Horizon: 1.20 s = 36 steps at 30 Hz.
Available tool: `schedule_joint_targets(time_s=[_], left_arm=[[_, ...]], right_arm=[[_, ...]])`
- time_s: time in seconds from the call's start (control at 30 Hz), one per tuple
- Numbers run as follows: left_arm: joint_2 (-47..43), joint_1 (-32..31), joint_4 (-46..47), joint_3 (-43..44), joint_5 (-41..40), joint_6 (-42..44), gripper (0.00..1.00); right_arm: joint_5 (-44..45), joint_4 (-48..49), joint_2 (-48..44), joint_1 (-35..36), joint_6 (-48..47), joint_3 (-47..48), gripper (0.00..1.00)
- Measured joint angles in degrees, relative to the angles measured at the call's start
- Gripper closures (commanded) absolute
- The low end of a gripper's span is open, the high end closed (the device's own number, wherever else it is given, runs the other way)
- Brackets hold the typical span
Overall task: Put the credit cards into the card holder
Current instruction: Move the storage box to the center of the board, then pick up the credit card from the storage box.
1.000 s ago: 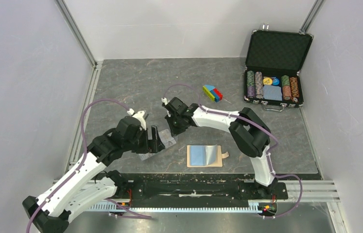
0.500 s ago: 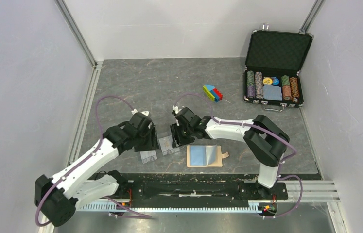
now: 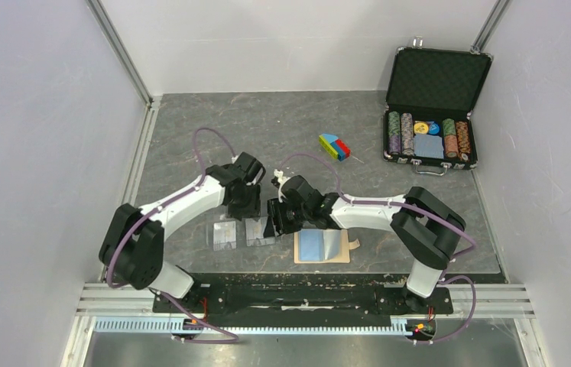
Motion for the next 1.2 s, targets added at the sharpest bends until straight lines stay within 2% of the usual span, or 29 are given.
schedule_joint_targets(time_s=[0.13,0.33,0.43,0.57,0.7,0.9,0.97,1.1,1.2], left_arm=[[3.9,0.0,1.2,3.8,1.5,3.0,0.36],[6.0,0.0,1.2,4.9,3.4,4.8,0.34],[5.1,0.0,1.0,4.8,4.2,4.8,0.33],[-0.8,0.3,1.0,2.1,4.3,4.7,0.33],[-4.1,1.4,1.1,-0.7,5.0,4.6,0.33],[-0.6,2.7,2.2,-4.3,7.8,4.6,0.34],[0.8,2.8,3.5,-5.4,9.3,4.5,0.37],[2.4,2.8,6.3,-7.5,13.6,4.1,0.54],[2.2,2.8,10.1,-8.9,17.8,3.6,0.61]], right_arm=[[-2.0,4.8,-0.2,0.1,2.3,-2.1,0.51],[-3.2,8.7,-1.7,0.3,4.6,-5.2,0.51],[-3.0,8.7,-3.0,0.3,4.7,-6.2,0.51],[-2.1,8.4,-3.8,0.5,4.4,-6.3,0.51],[-1.5,7.5,-3.8,0.6,3.9,-6.3,0.58],[-1.5,7.5,-3.6,0.6,3.5,-5.7,0.67],[-1.6,7.6,-3.4,0.6,3.6,-5.6,0.69],[-2.1,8.1,-3.1,0.7,3.6,-5.3,0.74],[-2.4,8.5,-3.0,0.7,3.6,-5.3,0.77]])
